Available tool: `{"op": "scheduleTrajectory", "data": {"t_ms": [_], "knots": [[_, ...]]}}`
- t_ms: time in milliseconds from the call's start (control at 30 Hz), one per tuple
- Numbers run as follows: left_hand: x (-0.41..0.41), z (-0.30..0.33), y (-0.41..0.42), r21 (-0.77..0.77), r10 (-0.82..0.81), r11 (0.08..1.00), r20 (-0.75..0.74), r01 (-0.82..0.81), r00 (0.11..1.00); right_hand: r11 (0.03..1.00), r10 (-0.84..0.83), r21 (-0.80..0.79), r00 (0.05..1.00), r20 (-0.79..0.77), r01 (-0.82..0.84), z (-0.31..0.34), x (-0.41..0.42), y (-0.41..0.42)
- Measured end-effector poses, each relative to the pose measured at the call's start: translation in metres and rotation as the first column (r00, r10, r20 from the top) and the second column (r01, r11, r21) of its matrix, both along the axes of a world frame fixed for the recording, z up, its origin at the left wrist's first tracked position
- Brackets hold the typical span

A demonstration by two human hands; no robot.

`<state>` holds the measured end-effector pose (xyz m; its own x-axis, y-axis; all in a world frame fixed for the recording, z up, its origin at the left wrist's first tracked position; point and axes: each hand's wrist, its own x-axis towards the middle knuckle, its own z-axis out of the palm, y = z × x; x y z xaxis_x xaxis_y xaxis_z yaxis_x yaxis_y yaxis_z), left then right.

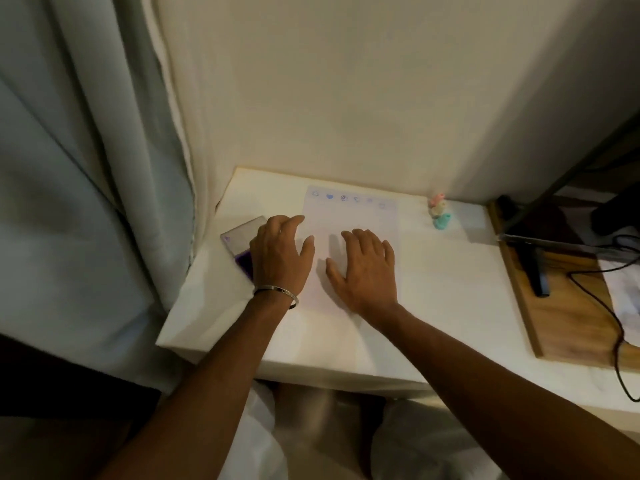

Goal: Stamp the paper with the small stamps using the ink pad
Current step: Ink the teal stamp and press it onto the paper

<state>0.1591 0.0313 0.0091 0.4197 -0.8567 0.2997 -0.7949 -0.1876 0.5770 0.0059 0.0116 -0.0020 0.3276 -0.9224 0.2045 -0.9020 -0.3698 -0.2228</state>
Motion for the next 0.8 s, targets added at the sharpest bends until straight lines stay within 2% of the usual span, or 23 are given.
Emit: {"op": "scheduleTrajectory", "data": {"t_ms": [133, 267, 500, 600, 800], "knots": [[-0.04, 0.002, -0.015, -0.023, -0.132, 0.991, -0.013, 0.132, 0.991, 0.991, -0.13, -0.013, 0.991, -0.025, 0.13, 0.006, -0.055, -0.022], [-0.064, 0.0, -0.027, -0.013, -0.188, 0.982, -0.052, 0.188, 0.981, 0.977, -0.211, -0.011, 0.977, -0.024, 0.211, 0.01, -0.086, -0.038], [-0.124, -0.007, -0.053, -0.015, -0.281, 0.96, -0.127, 0.281, 0.951, 0.933, -0.359, 0.023, 0.928, 0.102, 0.359, 0.005, -0.127, -0.075], [-0.142, -0.008, -0.06, -0.019, -0.286, 0.958, -0.152, 0.287, 0.946, 0.932, -0.362, 0.048, 0.918, 0.159, 0.359, 0.0, -0.136, -0.092], [-0.16, -0.011, -0.068, 0.004, -0.295, 0.954, -0.159, 0.299, 0.942, 0.941, -0.338, 0.029, 0.925, 0.173, 0.338, -0.008, -0.144, -0.115]]}}
